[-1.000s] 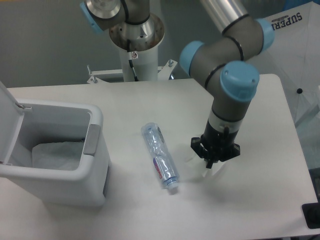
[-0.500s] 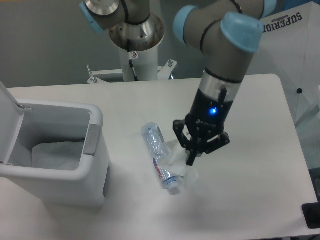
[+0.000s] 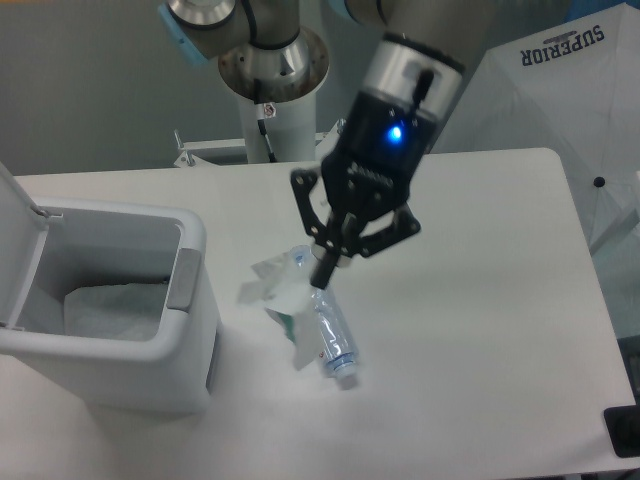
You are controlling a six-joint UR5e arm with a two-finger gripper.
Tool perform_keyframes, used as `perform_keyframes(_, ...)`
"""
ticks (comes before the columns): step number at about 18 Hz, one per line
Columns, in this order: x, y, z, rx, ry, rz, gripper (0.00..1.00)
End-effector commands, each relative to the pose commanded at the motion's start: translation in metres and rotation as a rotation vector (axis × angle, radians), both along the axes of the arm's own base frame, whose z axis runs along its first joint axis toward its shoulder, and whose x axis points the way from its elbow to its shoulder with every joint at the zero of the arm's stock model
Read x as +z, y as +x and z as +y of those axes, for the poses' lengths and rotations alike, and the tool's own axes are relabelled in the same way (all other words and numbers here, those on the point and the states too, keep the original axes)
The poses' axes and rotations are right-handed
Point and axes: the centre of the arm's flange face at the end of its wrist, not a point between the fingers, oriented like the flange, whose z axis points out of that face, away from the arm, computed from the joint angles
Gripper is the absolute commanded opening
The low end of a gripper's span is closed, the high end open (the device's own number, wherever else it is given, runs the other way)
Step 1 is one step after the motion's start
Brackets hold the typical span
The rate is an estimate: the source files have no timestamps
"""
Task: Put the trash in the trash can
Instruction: 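Lift the tissue and carry it over the open trash bin, then open the gripper to drop the tissue into the bin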
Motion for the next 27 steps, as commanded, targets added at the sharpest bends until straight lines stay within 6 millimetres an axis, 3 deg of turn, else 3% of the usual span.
perform_keyframes(5,0.039,0.035,0.005,-0.038,0.07,-0.036,0.0)
perform_keyframes(9,0.05,0.056,0.009,-0.073,0.096,-0.056,0.0)
perform_keyframes(14,0.046,0.09,0.03,-0.141,0.09,-0.064,0.0)
perform_keyframes(22,0.015,0.109,0.044,-0.181,0.051,-0.108,0.0)
perform_keyframes(23,0.008,0.108,0.045,-0.182,0.043,-0.116,0.03)
perform_keyframes(25,-0.004,0.106,0.047,-0.183,0.029,-0.133,0.39)
perform_keyframes(26,-0.011,0.105,0.048,-0.183,0.023,-0.143,0.5)
perform_keyframes(27,-0.016,0.105,0.048,-0.182,0.015,-0.149,0.71)
